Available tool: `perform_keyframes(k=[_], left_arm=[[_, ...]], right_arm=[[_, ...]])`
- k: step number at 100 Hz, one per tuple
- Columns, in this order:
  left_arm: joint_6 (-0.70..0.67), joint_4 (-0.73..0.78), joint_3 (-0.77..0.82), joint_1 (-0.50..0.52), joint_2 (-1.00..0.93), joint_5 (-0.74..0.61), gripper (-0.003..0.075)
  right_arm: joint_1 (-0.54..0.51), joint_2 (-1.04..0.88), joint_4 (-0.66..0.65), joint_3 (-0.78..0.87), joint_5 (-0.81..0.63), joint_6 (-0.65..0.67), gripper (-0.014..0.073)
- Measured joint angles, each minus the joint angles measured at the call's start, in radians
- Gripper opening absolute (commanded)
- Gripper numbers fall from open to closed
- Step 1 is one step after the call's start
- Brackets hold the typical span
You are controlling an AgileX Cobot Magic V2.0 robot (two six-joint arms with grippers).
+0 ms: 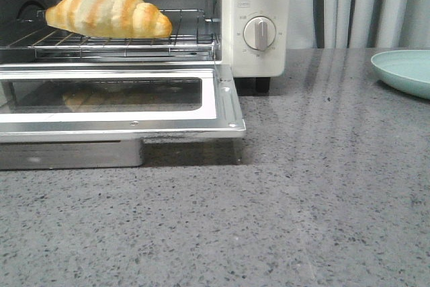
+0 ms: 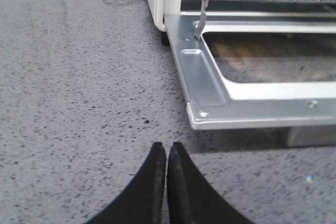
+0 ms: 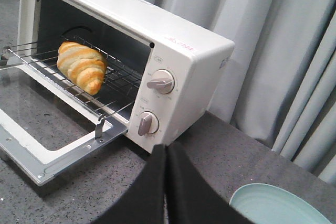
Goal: Put bread in oven
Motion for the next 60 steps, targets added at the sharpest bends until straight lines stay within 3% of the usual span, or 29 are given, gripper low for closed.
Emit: perform_keyframes(k=[17,60], left_arm=[[0.000,-0.077,0.000,0.002,-0.027,0.002,-0.0021],[-0.001,-0.085,0.000,0.028,-0.043,0.004,-0.0021]], right_arm=[[0.000,0.000,0.000,0.000,0.002,0.000,-0.0058],[0.000,0.000,0.000,0.000,0.007,0.000,-0.0058]])
